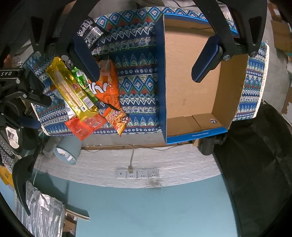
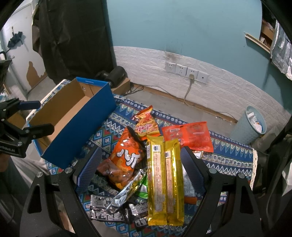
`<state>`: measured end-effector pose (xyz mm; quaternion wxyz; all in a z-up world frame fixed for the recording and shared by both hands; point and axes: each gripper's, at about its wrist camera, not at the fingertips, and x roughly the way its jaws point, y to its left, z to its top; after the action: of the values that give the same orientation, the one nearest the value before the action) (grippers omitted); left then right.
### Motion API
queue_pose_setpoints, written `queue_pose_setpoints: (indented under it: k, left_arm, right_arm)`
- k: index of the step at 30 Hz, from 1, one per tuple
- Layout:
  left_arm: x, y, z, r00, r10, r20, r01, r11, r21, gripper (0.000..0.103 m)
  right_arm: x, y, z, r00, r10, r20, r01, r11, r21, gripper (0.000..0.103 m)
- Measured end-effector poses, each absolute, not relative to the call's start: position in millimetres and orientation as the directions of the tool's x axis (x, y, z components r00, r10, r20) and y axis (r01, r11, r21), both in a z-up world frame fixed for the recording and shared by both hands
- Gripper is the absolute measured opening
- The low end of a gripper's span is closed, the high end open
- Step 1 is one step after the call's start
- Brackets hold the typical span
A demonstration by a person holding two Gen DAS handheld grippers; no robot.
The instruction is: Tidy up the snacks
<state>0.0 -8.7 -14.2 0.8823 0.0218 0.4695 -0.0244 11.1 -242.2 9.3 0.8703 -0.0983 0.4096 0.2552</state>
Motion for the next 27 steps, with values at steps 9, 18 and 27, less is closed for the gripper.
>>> queue_pose_setpoints:
  k: [9,18,27]
  left_arm:
    - [-0.5,-9.1,-15.3,0.556,-0.024,-0.831,0.067,0.998,0.016,0.102]
    - [0.0,-10.3,-16.9,0.551,-0.024,-0.834,0.068,0.998,0.016,0.102]
    - [1.4,-14.0,-21.1,0.541,-0.021,-0.841,0.075,0.997,0.023,0.102]
  right_arm:
    - [12.1,-242.4,9.2,0.534,0.364,-0.763,-0.523,0.851,0.04,0.087]
    - [9.7,-243.3,6.4,0.531,0.364,-0.765,-0.525,0.85,0.04,0.087]
    - [9.9,-244.4,5.6,0.527,0.363,-0.769,-0.525,0.85,0.041,0.087]
